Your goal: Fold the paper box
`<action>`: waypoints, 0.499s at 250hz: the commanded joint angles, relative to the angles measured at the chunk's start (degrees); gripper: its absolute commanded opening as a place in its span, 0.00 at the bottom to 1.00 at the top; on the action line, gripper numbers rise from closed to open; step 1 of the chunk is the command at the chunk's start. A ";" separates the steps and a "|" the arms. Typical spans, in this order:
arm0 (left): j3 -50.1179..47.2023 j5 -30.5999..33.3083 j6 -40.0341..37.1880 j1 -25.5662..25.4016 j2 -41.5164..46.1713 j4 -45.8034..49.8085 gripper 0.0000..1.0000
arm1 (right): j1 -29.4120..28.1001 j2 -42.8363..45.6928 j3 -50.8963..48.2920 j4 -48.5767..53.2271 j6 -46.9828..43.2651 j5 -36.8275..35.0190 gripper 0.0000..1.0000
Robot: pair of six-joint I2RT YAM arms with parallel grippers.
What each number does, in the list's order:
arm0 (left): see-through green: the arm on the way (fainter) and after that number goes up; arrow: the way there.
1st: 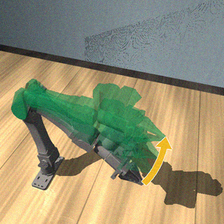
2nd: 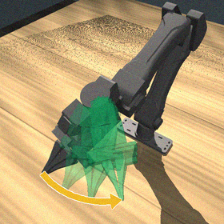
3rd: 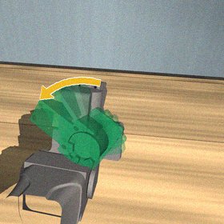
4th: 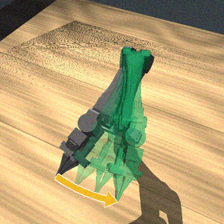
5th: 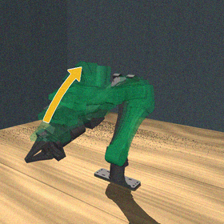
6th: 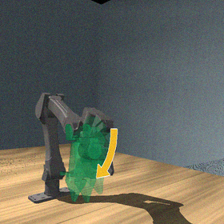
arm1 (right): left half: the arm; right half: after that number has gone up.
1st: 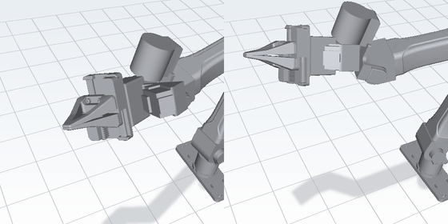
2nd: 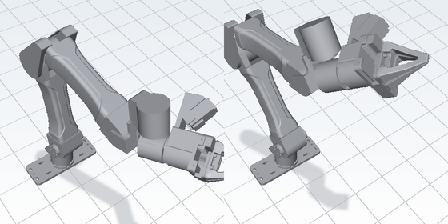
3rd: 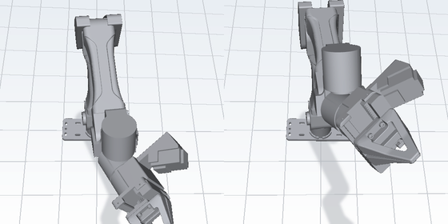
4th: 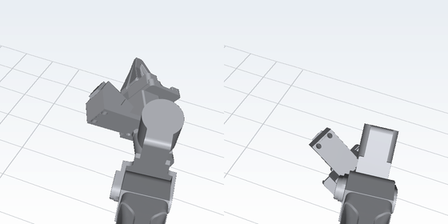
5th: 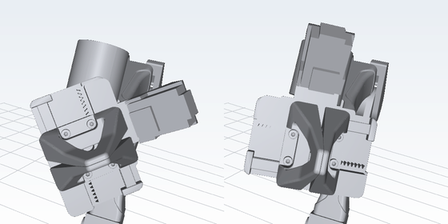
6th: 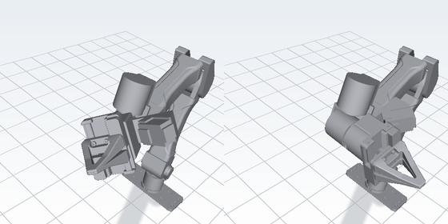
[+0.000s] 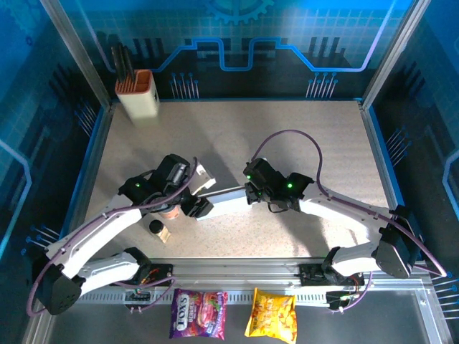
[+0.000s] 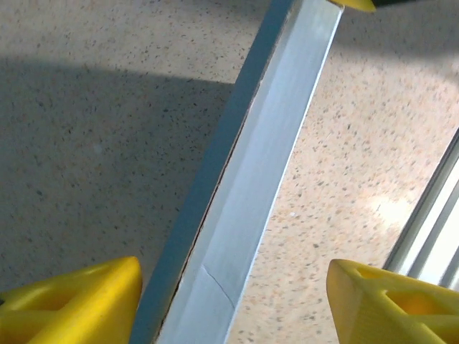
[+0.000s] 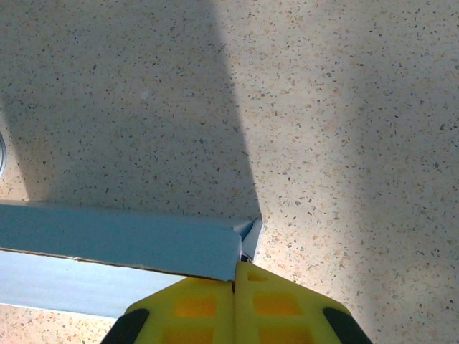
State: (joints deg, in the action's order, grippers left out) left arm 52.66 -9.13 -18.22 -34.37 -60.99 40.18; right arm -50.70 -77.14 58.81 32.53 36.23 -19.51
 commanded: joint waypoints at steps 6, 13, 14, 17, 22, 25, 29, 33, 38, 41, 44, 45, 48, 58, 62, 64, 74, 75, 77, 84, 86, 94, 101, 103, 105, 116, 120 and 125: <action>-1.03 -1.20 -14.01 -0.35 -1.28 -2.22 0.72 | -1.16 -0.99 -0.47 4.41 0.78 1.15 0.04; -1.16 -1.24 -14.83 -0.35 -2.01 -2.20 0.72 | -1.16 -1.08 -0.51 4.30 0.77 1.30 0.04; -1.16 -1.24 -14.96 -0.35 -2.06 -2.21 0.72 | -1.16 -1.12 -0.52 4.30 0.77 1.35 0.04; -1.24 -1.20 -15.26 -0.35 -2.42 -2.17 0.72 | -1.16 -1.16 -0.49 4.34 0.73 1.30 0.03; -1.25 -1.09 -15.78 -0.30 -2.94 -2.13 0.73 | -1.18 -1.17 -0.53 4.34 0.77 1.45 0.03; -1.25 -1.05 -16.06 -0.34 -3.17 -2.12 0.73 | -1.16 -1.24 -0.46 4.30 0.77 1.44 0.04; -1.27 -0.94 -16.46 -0.35 -3.65 -2.04 0.72 | -1.16 -1.26 -0.43 4.34 0.77 1.48 0.03; -1.29 -0.79 -16.80 -0.31 -3.92 -1.97 0.72 | -1.16 -1.32 -0.45 4.29 0.79 1.48 0.03; -1.21 -0.58 -17.13 -0.35 -4.32 -2.00 0.72 | -1.16 -1.34 -0.45 4.29 0.77 1.73 0.03; -1.29 -0.48 -17.35 -0.28 -4.62 -2.02 0.72 | -1.17 -1.35 -0.39 4.30 0.77 1.58 0.04; -1.28 -0.33 -17.63 -0.34 -4.70 -2.04 0.72 | -1.23 -1.39 -0.43 4.29 0.77 1.57 0.03; -1.26 -0.26 -17.68 -0.34 -4.73 -2.08 0.72 | -1.19 -1.36 -0.39 4.29 0.77 1.53 0.04; -1.33 -0.16 -17.95 -0.35 -4.86 -2.12 0.71 | -1.16 -1.36 -0.33 4.29 0.81 1.46 0.03; -1.43 0.24 -18.68 -0.35 -5.25 -2.41 0.71 | -1.18 -1.34 -0.43 4.30 0.78 1.43 0.03; -1.61 0.40 -18.84 -0.35 -5.36 -2.62 0.70 | -1.16 -1.34 -0.37 4.34 0.78 1.42 0.04; -1.65 0.53 -18.95 -0.35 -5.39 -2.78 0.70 | -1.16 -1.34 -0.36 4.30 0.78 1.47 0.03; -1.94 0.88 -19.39 -0.35 -5.54 -3.25 0.69 | -1.21 -1.34 -0.43 4.36 0.86 1.54 0.04; -1.95 0.87 -19.44 -0.30 -5.54 -3.31 0.69 | -1.18 -1.34 -0.44 4.33 0.86 1.56 0.04; -2.02 0.89 -19.59 -0.34 -5.59 -3.34 0.68 | -1.16 -1.34 -0.42 4.26 0.82 1.55 0.04; -2.21 0.95 -19.83 -0.35 -5.70 -3.62 0.67 | -1.16 -1.34 -0.39 4.20 0.91 1.57 0.04; -2.28 0.91 -19.90 -0.35 -5.78 -3.66 0.67 | -1.16 -1.34 -0.39 4.20 0.78 1.55 0.04; -2.52 0.88 -20.17 -0.35 -5.92 -3.87 0.66 | -1.18 -1.42 -0.40 4.14 0.86 1.66 0.04; -2.69 0.85 -20.33 -0.28 -6.06 -3.97 0.65 | -1.16 -1.43 -0.38 4.13 0.86 1.66 0.04; -2.73 0.75 -20.40 -0.31 -6.07 -3.95 0.64 | -1.16 -1.43 -0.50 4.16 0.86 1.66 0.04; -2.78 0.75 -20.48 -0.32 -6.11 -3.97 0.64 | -1.16 -1.45 -0.46 4.13 0.86 1.62 0.04; -3.08 0.55 -20.74 -0.34 -6.29 -4.03 0.62 | -1.16 -1.43 -0.45 4.16 0.91 1.73 0.04; -3.25 0.57 -20.72 -0.35 -6.33 -4.13 0.62 | -1.16 -1.43 -0.37 4.23 0.88 1.75 0.04; -3.48 0.60 -20.85 -0.35 -6.41 -4.30 0.61 | -1.20 -1.38 -0.48 4.23 0.82 1.75 0.04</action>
State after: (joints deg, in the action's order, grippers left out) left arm 50.50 -8.40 -36.23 -34.37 -66.72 37.06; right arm -50.70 -77.17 58.81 32.53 36.25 -19.49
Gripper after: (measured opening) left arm 0.628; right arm 0.055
